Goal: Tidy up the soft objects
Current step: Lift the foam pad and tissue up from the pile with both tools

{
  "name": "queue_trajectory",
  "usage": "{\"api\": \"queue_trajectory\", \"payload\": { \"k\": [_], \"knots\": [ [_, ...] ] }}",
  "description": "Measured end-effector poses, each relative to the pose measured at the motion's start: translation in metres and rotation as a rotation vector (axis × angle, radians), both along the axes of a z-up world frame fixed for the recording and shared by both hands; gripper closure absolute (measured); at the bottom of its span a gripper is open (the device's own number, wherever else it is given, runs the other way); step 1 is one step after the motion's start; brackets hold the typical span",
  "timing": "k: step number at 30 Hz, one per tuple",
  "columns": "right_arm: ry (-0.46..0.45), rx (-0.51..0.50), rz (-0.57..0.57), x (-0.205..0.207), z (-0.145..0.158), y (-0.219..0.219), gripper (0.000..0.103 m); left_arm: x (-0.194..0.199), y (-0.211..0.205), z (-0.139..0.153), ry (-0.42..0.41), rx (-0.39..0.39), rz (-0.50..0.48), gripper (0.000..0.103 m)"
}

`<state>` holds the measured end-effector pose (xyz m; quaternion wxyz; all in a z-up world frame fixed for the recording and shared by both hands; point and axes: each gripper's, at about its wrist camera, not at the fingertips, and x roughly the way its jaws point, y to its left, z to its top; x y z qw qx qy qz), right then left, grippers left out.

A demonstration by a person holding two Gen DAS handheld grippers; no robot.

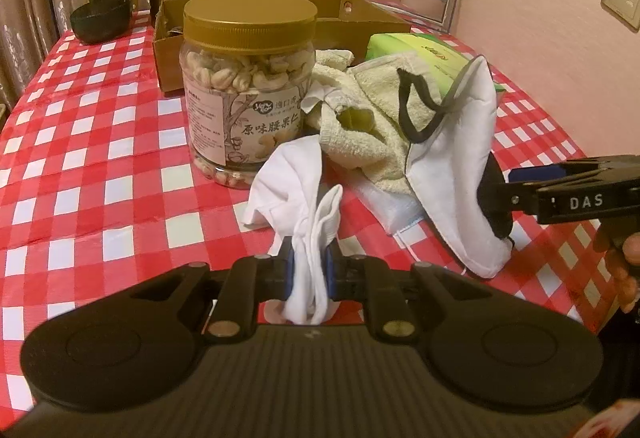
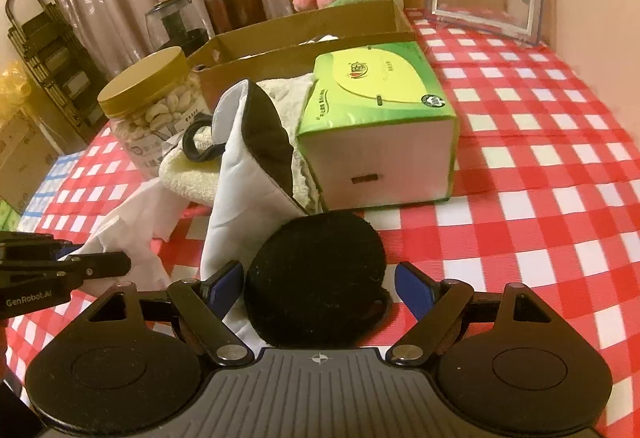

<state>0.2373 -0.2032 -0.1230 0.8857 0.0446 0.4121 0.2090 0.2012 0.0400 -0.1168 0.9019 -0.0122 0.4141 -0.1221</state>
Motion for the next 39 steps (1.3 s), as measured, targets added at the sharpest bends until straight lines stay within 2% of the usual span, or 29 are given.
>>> {"api": "queue_trajectory", "payload": {
  "k": [3, 4, 5, 11, 12, 13, 14, 17, 22, 23, 25, 26, 34, 39],
  "knots": [
    [0.032, 0.04, -0.013, 0.005, -0.002, -0.003, 0.022, 0.0, -0.001, 0.0, 0.0, -0.003, -0.004, 0.09],
    [0.034, 0.048, -0.014, 0.005, -0.002, -0.004, 0.031, -0.001, -0.001, 0.0, 0.001, -0.003, -0.005, 0.09],
    [0.034, 0.053, -0.015, 0.005, 0.0, -0.004, 0.032, -0.001, -0.001, 0.0, 0.001, -0.005, -0.005, 0.09],
    [-0.05, 0.045, -0.012, -0.011, 0.02, -0.003, 0.036, -0.004, 0.0, 0.006, -0.018, -0.013, -0.006, 0.09],
    [-0.07, 0.042, -0.008, -0.014, 0.025, -0.003, 0.047, -0.006, -0.002, 0.008, -0.024, -0.01, -0.009, 0.09],
    [-0.082, 0.04, -0.003, -0.017, 0.029, -0.003, 0.072, -0.007, -0.002, 0.01, -0.03, -0.007, -0.01, 0.09],
    [-0.093, 0.034, -0.006, -0.02, 0.033, -0.004, 0.075, -0.009, -0.002, 0.012, -0.036, -0.006, -0.011, 0.09],
    [-0.124, 0.013, -0.027, -0.026, 0.042, -0.007, 0.075, -0.012, -0.002, 0.017, -0.051, -0.009, -0.01, 0.09],
    [-0.062, -0.001, -0.033, -0.024, 0.033, -0.013, 0.074, -0.015, -0.001, 0.019, -0.053, -0.023, -0.003, 0.09],
    [-0.05, 0.006, -0.028, -0.023, 0.031, -0.013, 0.069, -0.016, -0.001, 0.019, -0.052, -0.024, -0.003, 0.09],
    [-0.038, 0.019, -0.022, -0.021, 0.027, -0.013, 0.037, -0.015, -0.002, 0.018, -0.05, -0.027, -0.004, 0.09],
    [-0.035, 0.037, -0.021, -0.019, 0.025, -0.014, 0.033, -0.015, -0.002, 0.017, -0.049, -0.03, -0.005, 0.09],
    [0.064, 0.061, -0.009, 0.018, 0.004, -0.017, 0.031, -0.005, -0.001, 0.013, -0.043, -0.035, -0.005, 0.09],
    [0.063, 0.071, 0.024, 0.028, 0.003, -0.017, 0.031, -0.003, -0.004, 0.011, -0.04, -0.036, -0.011, 0.09]
  ]
}}
